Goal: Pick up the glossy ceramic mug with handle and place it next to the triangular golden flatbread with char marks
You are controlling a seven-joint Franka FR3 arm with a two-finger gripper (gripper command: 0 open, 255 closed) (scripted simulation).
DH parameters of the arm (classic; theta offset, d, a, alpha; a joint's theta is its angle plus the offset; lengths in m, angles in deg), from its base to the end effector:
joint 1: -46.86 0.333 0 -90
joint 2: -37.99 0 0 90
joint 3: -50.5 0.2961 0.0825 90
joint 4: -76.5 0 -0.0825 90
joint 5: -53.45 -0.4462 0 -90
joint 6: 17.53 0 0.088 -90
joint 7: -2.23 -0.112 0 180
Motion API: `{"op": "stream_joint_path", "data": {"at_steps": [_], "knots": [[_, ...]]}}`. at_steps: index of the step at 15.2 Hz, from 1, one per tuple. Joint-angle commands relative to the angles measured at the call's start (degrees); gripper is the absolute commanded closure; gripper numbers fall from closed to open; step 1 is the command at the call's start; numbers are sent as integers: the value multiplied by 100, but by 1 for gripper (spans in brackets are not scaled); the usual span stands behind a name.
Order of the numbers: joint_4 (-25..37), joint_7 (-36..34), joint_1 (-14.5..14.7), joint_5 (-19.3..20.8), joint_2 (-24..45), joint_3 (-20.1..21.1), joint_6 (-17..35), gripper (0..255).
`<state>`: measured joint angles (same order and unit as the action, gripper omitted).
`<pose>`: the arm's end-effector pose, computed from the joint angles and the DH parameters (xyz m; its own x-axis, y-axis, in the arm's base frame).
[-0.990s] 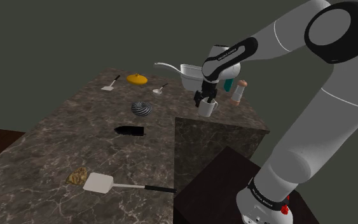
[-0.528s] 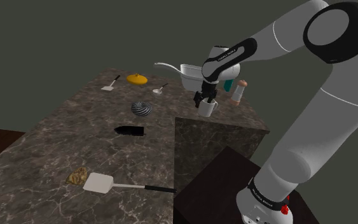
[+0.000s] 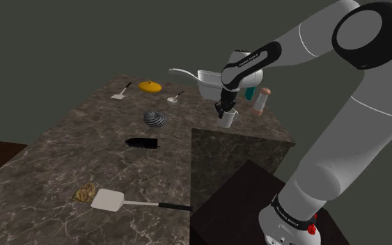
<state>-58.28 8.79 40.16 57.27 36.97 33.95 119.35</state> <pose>0.5056 -0.2178 0.2741 0.9696 -0.2401 0.0475 -0.2424 -0.9690 0.0488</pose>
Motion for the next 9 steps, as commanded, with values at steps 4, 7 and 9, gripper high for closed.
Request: {"op": "stream_joint_path", "data": {"at_steps": [4,7,9], "knots": [[27,-10,0,17,-52,1,-77,255],[120,-35,2,59,-202,8,-316,255],[188,-50,3,84,-296,14,-475,255]]}}
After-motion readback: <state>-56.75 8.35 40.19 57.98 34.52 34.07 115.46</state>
